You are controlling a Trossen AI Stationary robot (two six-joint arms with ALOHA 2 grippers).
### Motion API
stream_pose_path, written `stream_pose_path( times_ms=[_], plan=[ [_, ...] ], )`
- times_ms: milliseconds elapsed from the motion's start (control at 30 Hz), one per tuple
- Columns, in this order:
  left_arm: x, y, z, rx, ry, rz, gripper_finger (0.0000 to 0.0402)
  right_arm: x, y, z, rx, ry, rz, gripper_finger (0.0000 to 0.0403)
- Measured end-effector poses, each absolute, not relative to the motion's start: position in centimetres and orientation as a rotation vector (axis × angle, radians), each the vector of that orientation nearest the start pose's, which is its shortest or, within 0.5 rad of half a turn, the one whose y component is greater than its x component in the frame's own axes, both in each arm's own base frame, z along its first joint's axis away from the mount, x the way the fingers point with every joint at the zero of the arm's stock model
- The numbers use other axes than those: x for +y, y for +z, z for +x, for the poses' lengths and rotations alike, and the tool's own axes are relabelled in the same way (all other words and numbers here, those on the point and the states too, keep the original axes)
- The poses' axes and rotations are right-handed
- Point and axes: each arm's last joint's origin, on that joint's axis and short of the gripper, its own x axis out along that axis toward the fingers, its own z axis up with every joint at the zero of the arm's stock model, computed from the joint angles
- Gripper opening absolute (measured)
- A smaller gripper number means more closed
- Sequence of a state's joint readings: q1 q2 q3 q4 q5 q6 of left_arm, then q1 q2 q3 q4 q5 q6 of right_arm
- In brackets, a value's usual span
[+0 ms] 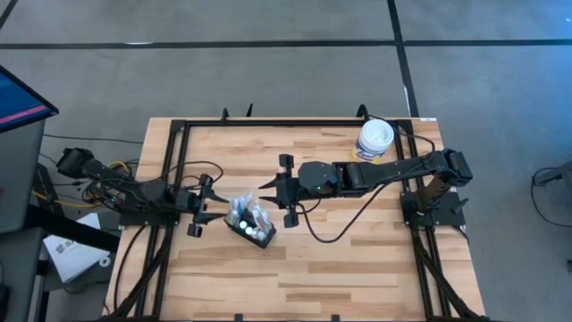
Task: Pick & Place toothbrushing station
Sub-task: Return to Home Position
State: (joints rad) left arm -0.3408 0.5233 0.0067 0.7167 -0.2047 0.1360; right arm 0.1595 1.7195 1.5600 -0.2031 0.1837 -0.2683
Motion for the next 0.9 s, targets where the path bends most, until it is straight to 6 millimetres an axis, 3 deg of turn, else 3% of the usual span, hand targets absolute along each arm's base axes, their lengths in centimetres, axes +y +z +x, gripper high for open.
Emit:
stream_pose_path(
  times_ms=[333,533,633,900],
  plan=[
    [-3.6,20.1,12.5,-0.239,-0.031,0.107,0.0163,5.1,34.5,39.5,0.42,0.016,-0.328,0.0097],
    [-3.0,19.3,12.4,-0.106,0.12,0.148,0.0163,5.0,34.0,38.3,0.548,0.041,-0.283,0.0075],
    [-3.0,20.2,12.2,-0.065,0.114,0.124,0.0163,5.0,34.1,37.9,0.553,0.046,-0.277,0.0054],
    [-2.4,23.7,10.6,-0.13,0.109,0.123,0.0163,4.3,34.1,33.1,0.516,0.048,-0.21,0.0003]
  ],
)
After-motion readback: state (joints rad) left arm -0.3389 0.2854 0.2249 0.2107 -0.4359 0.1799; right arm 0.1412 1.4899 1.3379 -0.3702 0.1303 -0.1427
